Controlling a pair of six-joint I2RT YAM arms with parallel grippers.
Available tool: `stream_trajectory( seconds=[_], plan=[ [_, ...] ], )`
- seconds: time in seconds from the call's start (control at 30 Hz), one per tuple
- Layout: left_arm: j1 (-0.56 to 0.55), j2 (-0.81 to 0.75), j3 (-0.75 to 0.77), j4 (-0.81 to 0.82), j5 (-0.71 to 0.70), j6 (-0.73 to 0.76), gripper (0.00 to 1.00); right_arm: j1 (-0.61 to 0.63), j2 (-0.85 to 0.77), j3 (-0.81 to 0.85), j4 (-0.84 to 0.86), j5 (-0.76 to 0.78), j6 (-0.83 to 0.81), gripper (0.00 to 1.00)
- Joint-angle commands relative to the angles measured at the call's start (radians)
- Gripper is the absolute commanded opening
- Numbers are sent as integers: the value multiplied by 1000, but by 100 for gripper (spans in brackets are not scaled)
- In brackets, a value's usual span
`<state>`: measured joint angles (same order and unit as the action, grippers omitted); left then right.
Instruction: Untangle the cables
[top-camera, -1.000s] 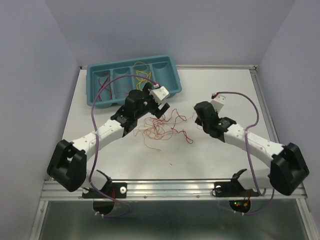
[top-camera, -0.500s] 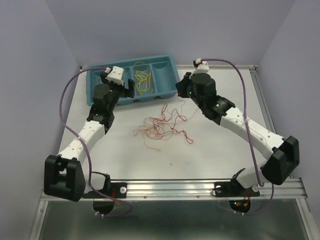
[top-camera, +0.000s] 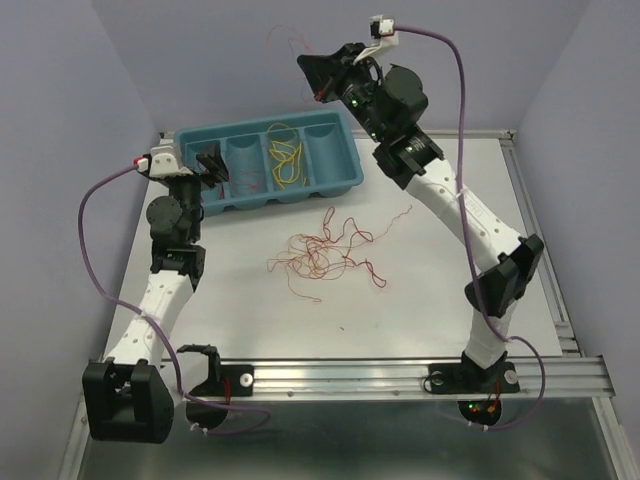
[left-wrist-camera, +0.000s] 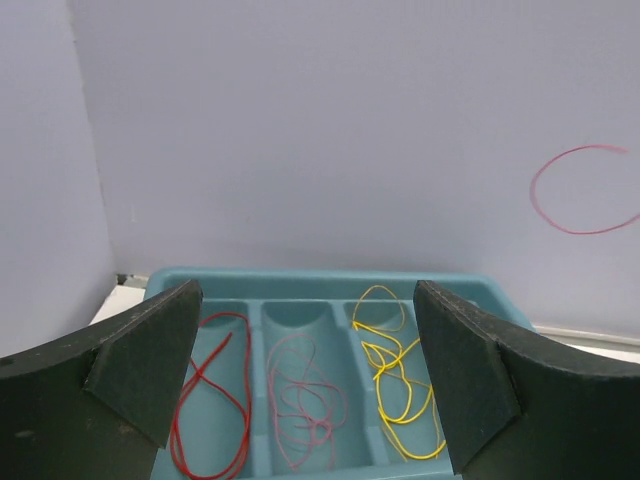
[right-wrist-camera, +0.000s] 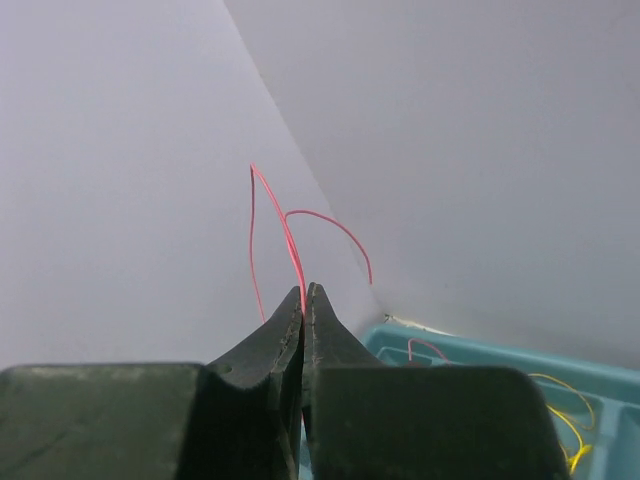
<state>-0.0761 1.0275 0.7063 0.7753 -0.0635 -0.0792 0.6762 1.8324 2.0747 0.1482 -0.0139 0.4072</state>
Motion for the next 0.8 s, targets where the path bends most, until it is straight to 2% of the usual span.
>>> stream_trajectory(
  seconds=[0.0, 0.13, 0.27, 0.57, 0.77],
  plan=[
    [9, -41, -27, 102, -68, -19, 99, 8, 183, 79, 161, -60, 7, 1],
    [15, -38, -15, 94, -107, -19, 99, 8, 310, 176, 257, -41, 33, 1],
    [24, -29, 2, 73, -108, -17, 99, 8, 388, 191, 358, -34, 71, 1],
    [39, -20, 4, 79, -108, -10, 99, 17, 514, 199, 522, -64, 165, 0],
    [42, -12, 4, 84, -99, -10, 99, 36, 544, 240, 560, -84, 122, 0]
  ],
)
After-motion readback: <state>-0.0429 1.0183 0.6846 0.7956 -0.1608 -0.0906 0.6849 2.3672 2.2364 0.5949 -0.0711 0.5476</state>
